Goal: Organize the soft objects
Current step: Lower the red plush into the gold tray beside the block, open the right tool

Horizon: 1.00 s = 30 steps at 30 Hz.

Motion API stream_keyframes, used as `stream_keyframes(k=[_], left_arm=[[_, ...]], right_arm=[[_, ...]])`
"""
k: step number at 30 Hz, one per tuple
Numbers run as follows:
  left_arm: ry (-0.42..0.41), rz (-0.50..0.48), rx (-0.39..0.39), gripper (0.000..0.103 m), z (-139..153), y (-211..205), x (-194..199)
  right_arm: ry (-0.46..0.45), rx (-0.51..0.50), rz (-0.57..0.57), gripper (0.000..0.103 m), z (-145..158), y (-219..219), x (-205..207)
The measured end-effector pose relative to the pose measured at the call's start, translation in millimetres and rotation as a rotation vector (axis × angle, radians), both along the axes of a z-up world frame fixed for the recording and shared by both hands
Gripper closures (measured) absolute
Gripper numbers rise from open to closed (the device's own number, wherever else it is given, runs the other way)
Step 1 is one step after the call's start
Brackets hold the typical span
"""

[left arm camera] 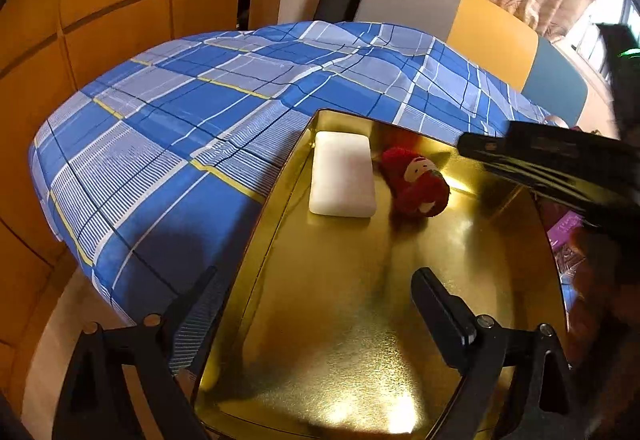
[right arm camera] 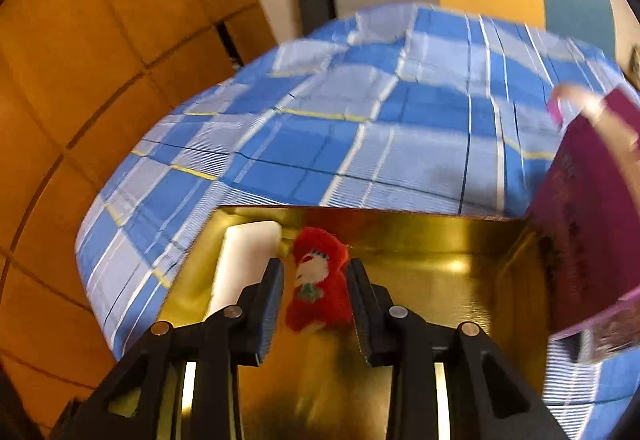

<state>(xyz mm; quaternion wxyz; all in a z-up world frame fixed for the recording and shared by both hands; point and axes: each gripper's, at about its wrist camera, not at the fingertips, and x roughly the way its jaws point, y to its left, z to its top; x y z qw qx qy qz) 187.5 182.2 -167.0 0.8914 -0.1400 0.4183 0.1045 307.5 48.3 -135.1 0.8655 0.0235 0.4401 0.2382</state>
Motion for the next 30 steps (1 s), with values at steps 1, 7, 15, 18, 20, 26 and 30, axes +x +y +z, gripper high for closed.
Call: stream_keyframes(k=[1, 7, 15, 18, 20, 26, 30], left_arm=[[-0.005, -0.003, -0.001, 0.007, 0.4, -0.5, -0.5], [-0.052, -0.045, 0.013, 0.007, 10.6, -13.3, -5.2], [-0.102, -0.202, -0.056, 0.007, 16.2, -46.7, -11.9], [-0.112, -0.275, -0.078, 0.007, 16.4, -63.9, -15.6], [-0.122, -0.318, -0.091, 0.007, 17.8, -76.2, -18.4], [-0.130, -0.447, -0.079, 0.006, 24.8, -118.6, -28.5], [-0.140, -0.508, -0.063, 0.006, 30.7, -146.1, -33.6]], right_arm=[[-0.014, -0.002, 0.010, 0.071, 5.7, -2.7, -6.4], [-0.090, 0.000, 0.074, 0.071, 36.6, -28.7, -49.1], [-0.155, -0.053, 0.028, 0.071, 53.5, -94.6, -84.7], [-0.168, -0.106, -0.011, 0.071, 50.1, -121.4, -92.1], [-0.147, -0.124, -0.049, 0.071, 43.6, -145.5, -94.9], [-0.052, -0.171, -0.225, 0.071, 16.2, -230.0, -93.7], [0.012, -0.224, -0.354, 0.071, -0.4, -292.0, -84.7]])
